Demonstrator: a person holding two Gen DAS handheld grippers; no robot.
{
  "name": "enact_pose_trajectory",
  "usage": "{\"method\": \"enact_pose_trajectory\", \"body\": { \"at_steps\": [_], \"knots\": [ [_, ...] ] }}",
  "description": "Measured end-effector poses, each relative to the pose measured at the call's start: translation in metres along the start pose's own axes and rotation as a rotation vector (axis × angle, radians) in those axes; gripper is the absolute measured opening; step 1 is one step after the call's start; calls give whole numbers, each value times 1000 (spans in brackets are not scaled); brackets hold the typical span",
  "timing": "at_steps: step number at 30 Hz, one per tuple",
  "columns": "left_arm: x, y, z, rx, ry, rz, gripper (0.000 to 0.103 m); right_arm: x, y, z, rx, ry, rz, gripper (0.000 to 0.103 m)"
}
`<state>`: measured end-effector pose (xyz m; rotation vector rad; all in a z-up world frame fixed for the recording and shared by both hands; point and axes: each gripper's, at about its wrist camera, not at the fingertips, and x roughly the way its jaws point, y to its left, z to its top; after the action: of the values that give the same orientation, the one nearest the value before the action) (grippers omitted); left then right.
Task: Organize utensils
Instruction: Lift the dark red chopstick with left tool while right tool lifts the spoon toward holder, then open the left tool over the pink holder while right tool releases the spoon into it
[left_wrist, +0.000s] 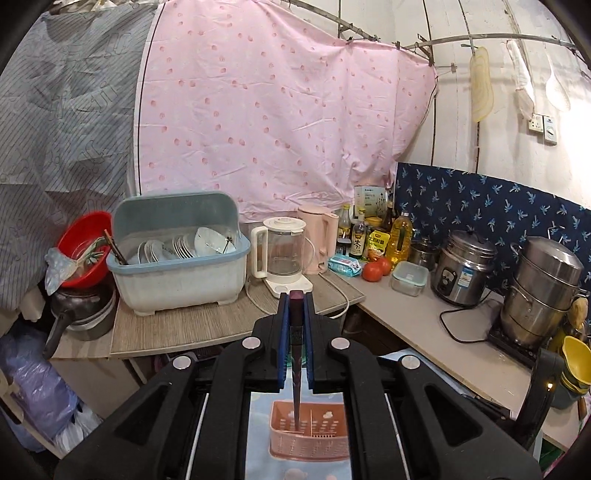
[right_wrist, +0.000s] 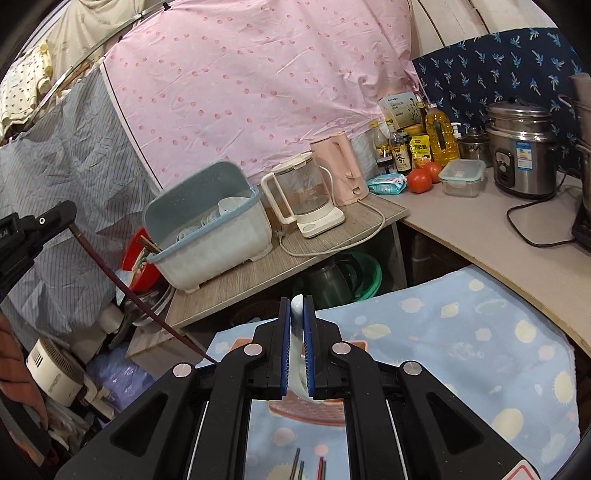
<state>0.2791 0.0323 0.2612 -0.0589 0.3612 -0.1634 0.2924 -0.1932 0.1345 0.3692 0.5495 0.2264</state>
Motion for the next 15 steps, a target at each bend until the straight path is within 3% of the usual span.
{"method": "enact_pose_trajectory", "body": {
  "at_steps": [10,11,14,15],
  "knots": [
    [61,14,-39,-28,95,7,8,54,-27,-28,41,105,-43,9],
    [62,15,-42,-33,95,11,11,54,-30,-31,48,104,-52,9],
    [57,18,-52,-49,104,20,47,43,-39,-37,67,93,-76,15],
    [53,19,-56,-48,104,24,50,36,-40,-40,70,89,-78,15]
  ]
}}
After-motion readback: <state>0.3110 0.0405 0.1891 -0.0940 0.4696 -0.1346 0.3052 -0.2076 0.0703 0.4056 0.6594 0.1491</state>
